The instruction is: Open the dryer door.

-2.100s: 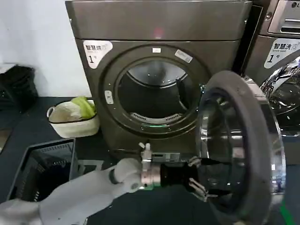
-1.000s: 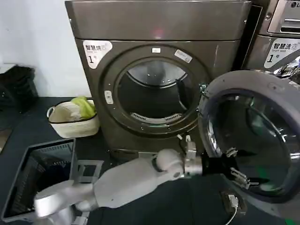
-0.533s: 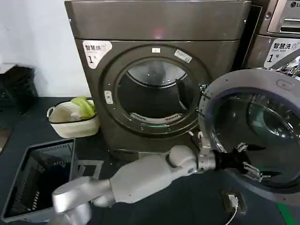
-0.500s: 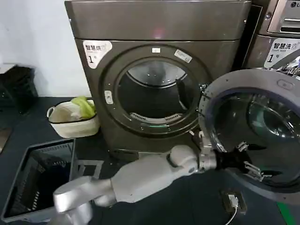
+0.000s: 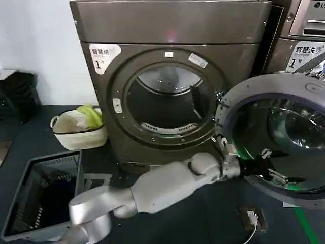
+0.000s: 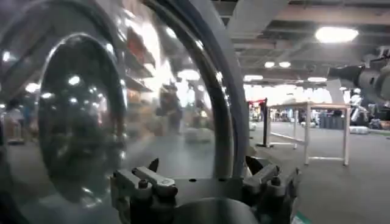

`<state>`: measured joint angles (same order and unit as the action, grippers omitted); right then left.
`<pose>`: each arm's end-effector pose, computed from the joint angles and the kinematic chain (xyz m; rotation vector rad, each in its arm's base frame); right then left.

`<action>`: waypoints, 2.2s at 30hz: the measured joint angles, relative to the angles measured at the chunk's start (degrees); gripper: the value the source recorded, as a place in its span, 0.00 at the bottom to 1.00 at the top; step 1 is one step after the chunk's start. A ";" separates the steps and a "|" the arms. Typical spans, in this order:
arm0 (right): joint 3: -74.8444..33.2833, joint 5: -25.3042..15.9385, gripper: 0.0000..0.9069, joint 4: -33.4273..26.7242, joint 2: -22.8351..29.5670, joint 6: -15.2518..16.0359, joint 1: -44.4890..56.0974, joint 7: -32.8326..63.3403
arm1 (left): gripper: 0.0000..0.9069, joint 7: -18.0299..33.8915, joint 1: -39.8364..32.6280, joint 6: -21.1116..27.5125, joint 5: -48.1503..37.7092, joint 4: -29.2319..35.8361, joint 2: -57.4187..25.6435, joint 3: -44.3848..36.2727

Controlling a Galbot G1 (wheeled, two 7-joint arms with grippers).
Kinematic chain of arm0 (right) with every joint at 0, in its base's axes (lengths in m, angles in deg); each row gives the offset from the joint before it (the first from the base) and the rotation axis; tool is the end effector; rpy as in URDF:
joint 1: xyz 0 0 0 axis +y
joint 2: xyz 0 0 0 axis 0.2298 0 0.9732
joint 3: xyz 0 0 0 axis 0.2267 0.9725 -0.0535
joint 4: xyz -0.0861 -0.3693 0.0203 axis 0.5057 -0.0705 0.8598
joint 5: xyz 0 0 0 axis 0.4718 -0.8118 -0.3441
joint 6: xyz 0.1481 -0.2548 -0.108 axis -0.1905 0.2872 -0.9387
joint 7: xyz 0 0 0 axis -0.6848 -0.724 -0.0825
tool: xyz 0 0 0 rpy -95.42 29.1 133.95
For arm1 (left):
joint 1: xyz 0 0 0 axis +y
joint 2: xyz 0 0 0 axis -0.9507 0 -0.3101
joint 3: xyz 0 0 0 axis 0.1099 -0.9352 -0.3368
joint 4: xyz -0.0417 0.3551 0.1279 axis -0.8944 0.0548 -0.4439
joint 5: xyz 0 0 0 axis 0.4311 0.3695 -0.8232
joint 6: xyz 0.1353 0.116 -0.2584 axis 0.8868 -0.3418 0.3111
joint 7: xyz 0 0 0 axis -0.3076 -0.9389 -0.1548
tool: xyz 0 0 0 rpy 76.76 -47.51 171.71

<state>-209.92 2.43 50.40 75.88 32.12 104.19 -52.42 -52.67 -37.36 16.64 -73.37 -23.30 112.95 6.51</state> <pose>-0.1295 -0.4223 -0.1059 1.8606 2.1575 -0.4379 0.4539 -0.2948 -0.2207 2.2413 2.1502 -0.1057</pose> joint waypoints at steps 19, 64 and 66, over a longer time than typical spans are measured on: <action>-0.75 0.27 1.00 -0.68 -0.81 -0.46 1.52 -0.40 | 1.00 1.19 -1.15 -0.18 0.31 -0.65 -0.01 -0.66; 1.07 -1.13 1.00 -0.07 -1.10 -1.15 -1.71 -1.15 | 1.00 5.47 -5.97 -4.73 6.30 36.58 -37.36 -9.24; 1.28 -1.16 1.00 0.08 -0.97 -1.21 -1.89 -1.26 | 1.00 5.10 -6.82 -5.32 8.63 38.37 -40.38 -9.94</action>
<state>-208.65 1.26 50.48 74.90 30.91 102.30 -53.68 -47.57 -44.17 11.32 -64.74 15.07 72.57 -3.43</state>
